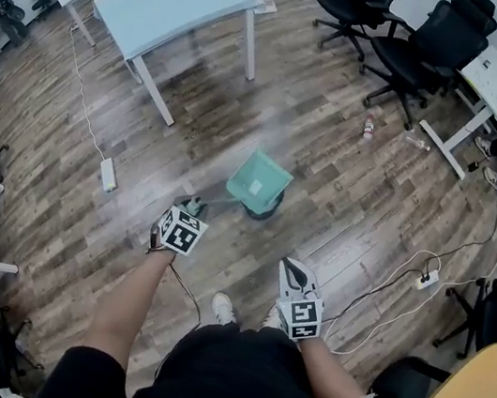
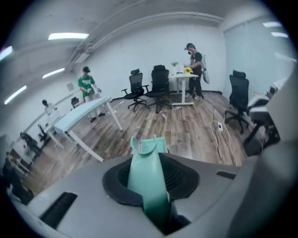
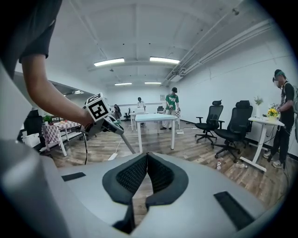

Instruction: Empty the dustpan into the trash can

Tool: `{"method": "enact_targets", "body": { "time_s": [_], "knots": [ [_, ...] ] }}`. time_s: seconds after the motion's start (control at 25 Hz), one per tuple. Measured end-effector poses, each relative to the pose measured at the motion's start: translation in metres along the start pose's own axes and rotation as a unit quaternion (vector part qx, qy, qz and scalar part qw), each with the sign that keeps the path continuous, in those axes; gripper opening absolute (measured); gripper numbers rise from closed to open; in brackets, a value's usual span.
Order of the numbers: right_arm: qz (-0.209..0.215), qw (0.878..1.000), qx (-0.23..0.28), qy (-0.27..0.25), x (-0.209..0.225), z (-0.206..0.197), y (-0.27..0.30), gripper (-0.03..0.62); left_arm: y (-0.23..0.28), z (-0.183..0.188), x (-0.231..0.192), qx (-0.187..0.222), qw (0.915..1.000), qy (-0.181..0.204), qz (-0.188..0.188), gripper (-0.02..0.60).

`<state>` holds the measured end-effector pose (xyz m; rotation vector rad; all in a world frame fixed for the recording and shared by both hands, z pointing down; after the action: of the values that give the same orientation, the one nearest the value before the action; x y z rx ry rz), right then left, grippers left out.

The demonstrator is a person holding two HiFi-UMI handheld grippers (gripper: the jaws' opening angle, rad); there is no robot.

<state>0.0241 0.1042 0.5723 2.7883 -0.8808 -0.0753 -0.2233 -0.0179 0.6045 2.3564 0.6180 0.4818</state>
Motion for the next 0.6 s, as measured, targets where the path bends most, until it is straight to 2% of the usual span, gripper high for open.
{"method": "enact_targets", "body": {
  "time_s": [0.08,0.16,0.44,0.6],
  "knots": [
    [0.002,1.000,-0.001,-0.001,-0.001,0.001,0.003,0.025,-0.006,-0.006,-0.007,0.009,0.9982,-0.059,0.008,0.098],
    [0.003,1.000,-0.002,-0.002,-0.002,0.001,0.005,0.025,-0.013,-0.011,-0.012,0.020,0.9949,-0.097,0.018,0.098],
    [0.002,1.000,-0.010,-0.006,-0.015,0.002,0.024,0.025,-0.035,-0.018,-0.030,0.069,0.9787,-0.176,0.079,0.098],
    [-0.001,1.000,-0.010,-0.009,-0.028,0.003,0.040,0.025,-0.049,-0.023,-0.050,0.094,0.9683,-0.205,0.107,0.097]
  ]
}}
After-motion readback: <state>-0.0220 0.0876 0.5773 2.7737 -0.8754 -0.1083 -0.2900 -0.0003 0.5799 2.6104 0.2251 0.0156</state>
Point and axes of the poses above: the fingertips, and each gripper's own axes: y forward along the fingers, x to its right, z out of its top, the point moved 3 cm from there along -y, backward along the fingers, and after that the axes turned 8 degrees about x, right-handed, at the moved point
